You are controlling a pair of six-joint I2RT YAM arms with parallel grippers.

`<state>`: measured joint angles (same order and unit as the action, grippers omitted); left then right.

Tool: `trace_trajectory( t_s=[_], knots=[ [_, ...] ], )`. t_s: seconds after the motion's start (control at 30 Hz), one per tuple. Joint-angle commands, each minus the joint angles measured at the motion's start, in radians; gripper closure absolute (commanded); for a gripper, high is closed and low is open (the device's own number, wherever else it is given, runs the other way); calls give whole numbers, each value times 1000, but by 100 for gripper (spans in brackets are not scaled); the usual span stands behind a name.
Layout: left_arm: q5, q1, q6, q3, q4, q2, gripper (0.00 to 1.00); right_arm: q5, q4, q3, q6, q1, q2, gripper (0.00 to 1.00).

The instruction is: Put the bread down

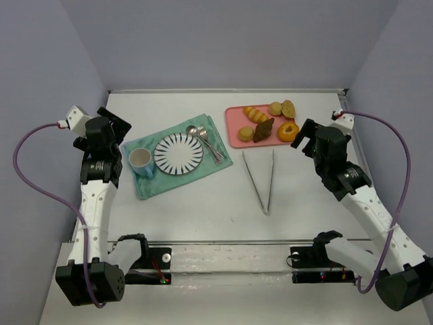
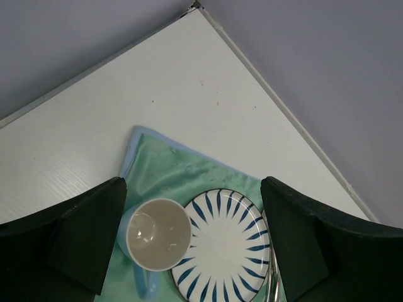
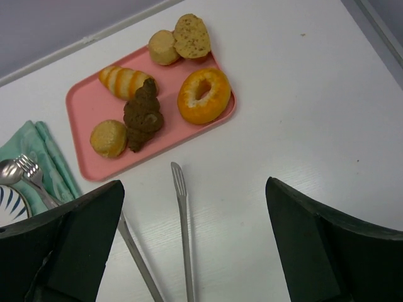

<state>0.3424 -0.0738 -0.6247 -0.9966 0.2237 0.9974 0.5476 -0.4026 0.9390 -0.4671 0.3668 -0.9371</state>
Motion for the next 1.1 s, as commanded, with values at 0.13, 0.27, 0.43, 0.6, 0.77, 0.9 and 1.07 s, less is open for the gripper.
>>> trace_trajectory(
  t_s=[0.13,0.27,0.43,0.6,0.77,0.9,1.07],
  knots=[
    [29,0,26,30,-61,-39,1,-139,41,-28,13,1,0,0],
    [15,-1,29,36,-67,-36,1,-330,-5,-11,70,1,-63,0],
    [7,-1,45,55,-89,-31,1,-417,-70,-14,110,62,-216,0],
    [9,-1,54,52,-89,-8,1,-385,-122,-16,94,149,-330,0],
    [4,-1,63,52,-87,10,1,-364,-157,1,44,250,-454,0],
    [12,-1,66,53,-87,20,1,-330,-202,-8,-19,270,-520,0],
    [9,-3,69,55,-87,26,1,-324,-193,-29,-47,291,-571,0]
  ],
)
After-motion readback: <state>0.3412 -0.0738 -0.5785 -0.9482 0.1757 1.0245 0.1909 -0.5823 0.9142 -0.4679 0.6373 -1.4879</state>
